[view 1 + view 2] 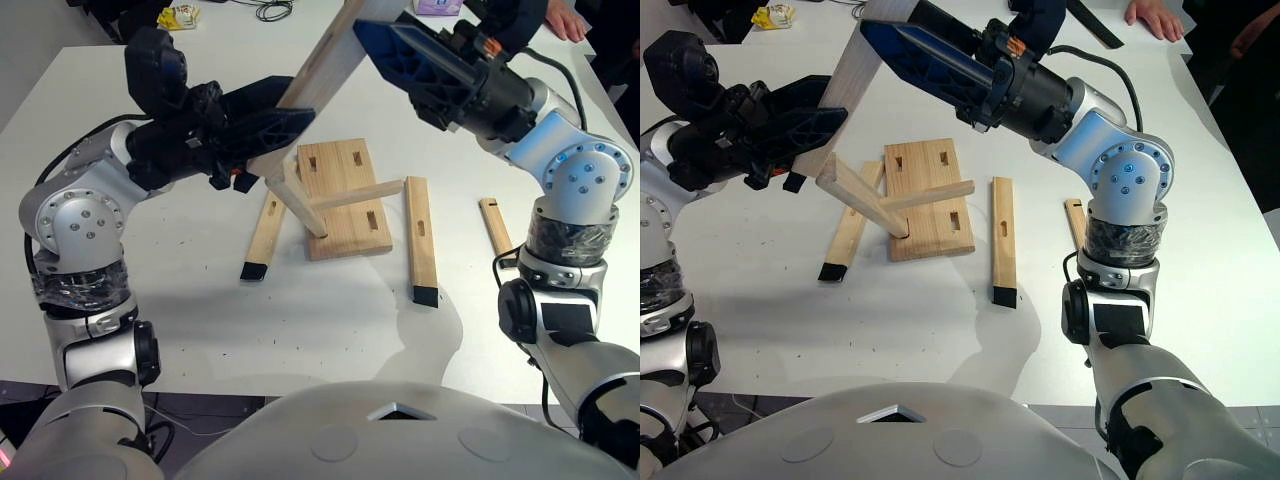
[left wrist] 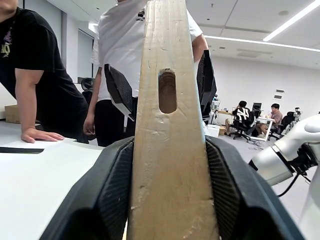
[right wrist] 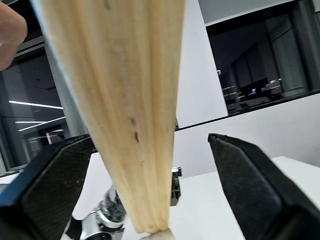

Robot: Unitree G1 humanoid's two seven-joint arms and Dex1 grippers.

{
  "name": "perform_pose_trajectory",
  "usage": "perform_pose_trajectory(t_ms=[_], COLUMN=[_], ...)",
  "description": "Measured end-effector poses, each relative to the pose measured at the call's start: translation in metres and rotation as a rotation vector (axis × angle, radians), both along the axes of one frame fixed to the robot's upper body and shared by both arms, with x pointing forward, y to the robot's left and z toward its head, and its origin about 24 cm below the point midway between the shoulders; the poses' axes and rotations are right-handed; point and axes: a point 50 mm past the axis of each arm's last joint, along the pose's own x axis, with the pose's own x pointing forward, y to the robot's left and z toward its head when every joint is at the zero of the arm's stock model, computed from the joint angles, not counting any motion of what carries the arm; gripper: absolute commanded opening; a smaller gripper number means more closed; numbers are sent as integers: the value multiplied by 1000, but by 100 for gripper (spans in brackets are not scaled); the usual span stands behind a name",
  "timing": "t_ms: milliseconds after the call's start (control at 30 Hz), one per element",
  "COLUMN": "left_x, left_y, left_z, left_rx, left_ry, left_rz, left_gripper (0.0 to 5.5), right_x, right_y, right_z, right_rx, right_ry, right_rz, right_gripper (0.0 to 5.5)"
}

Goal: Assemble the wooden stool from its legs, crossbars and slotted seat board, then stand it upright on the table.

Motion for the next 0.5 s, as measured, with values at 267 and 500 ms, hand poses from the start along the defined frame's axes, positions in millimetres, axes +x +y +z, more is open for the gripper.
perform_pose_trajectory(t_ms=[267,500], left_x=[0,-2], left_y=[-1,-2], left_z=[0,0], left_rx=[9,10], left_ry=[-16,-15], left_rz=[-32,-55], left_gripper=[202,202], right_x=[-7,-8], right_y=[1,-1], right_z=[4,6], right_rx=[20,28], right_ry=[-13,0], right_rz=[54,54], right_gripper=[271,220])
